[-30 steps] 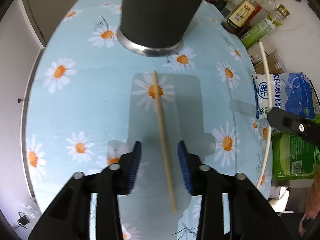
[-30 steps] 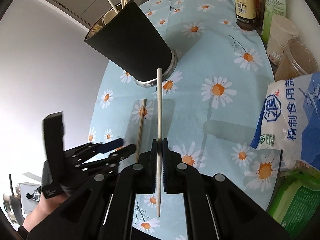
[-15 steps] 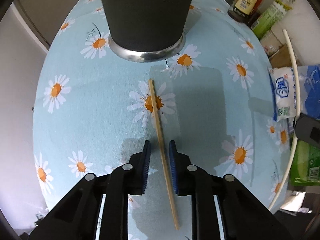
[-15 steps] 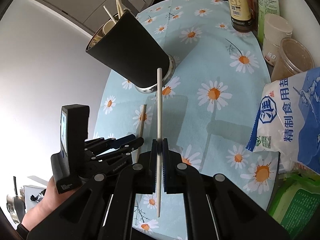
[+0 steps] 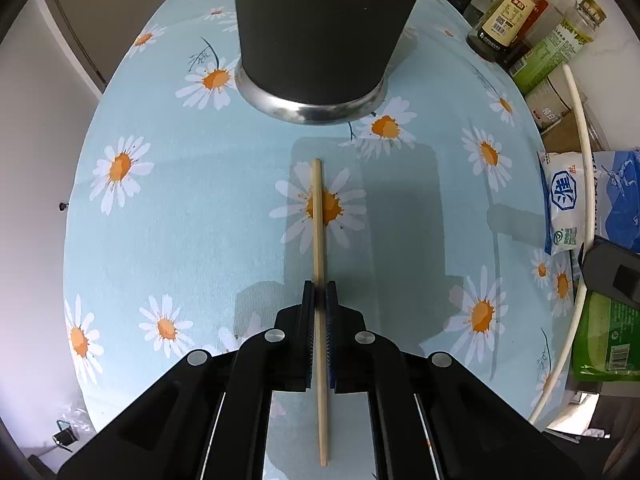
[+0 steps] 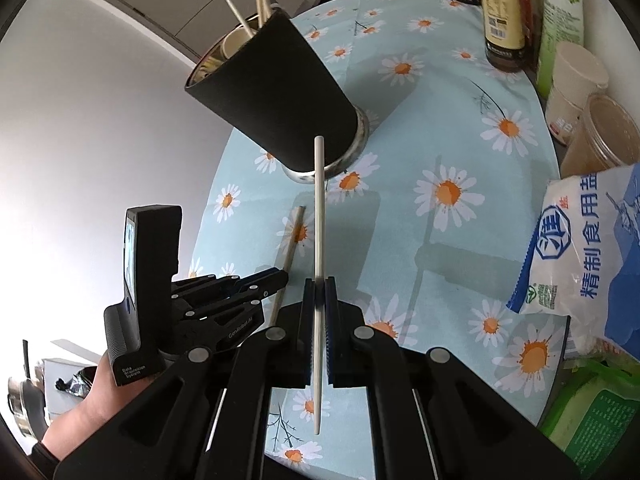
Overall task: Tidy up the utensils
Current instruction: 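Lift both held chopsticks and carry them over the black holder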
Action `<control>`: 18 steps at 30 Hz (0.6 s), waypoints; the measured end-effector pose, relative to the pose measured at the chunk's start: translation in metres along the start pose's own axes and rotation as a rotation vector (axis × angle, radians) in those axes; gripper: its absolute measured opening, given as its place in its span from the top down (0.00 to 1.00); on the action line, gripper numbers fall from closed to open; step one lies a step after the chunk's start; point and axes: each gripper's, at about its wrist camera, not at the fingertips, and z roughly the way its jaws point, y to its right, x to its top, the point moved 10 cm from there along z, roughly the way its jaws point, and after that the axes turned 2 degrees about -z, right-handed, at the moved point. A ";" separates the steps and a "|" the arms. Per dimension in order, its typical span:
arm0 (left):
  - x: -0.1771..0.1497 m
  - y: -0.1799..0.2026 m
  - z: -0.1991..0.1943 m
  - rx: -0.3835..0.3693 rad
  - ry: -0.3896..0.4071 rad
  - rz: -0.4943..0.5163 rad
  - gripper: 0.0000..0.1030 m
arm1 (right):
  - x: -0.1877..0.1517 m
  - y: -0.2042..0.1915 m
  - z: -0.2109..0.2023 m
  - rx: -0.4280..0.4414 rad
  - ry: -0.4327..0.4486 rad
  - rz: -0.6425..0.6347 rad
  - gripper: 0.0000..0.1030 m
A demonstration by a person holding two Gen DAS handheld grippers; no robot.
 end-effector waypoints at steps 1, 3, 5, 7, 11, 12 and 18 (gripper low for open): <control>-0.002 -0.002 -0.002 -0.006 0.004 -0.005 0.96 | -0.001 -0.001 0.001 -0.001 -0.004 -0.001 0.95; -0.004 -0.005 -0.006 -0.018 0.014 -0.016 0.96 | -0.002 -0.002 0.003 -0.006 -0.011 -0.010 0.95; -0.007 -0.005 -0.012 -0.038 0.030 -0.020 0.96 | -0.002 -0.004 0.005 -0.015 -0.013 -0.020 0.95; -0.010 -0.007 -0.021 -0.049 0.054 -0.014 0.96 | -0.002 -0.005 0.008 -0.021 -0.017 -0.030 0.95; -0.017 -0.009 -0.038 -0.077 0.096 -0.019 0.96 | -0.004 -0.011 0.014 -0.019 -0.024 -0.049 0.95; -0.019 -0.008 -0.044 -0.097 0.116 -0.019 0.96 | -0.004 -0.014 0.015 -0.008 -0.019 -0.055 0.95; -0.019 -0.005 -0.072 -0.175 0.220 0.000 0.96 | 0.005 -0.036 0.012 0.027 0.040 -0.119 0.95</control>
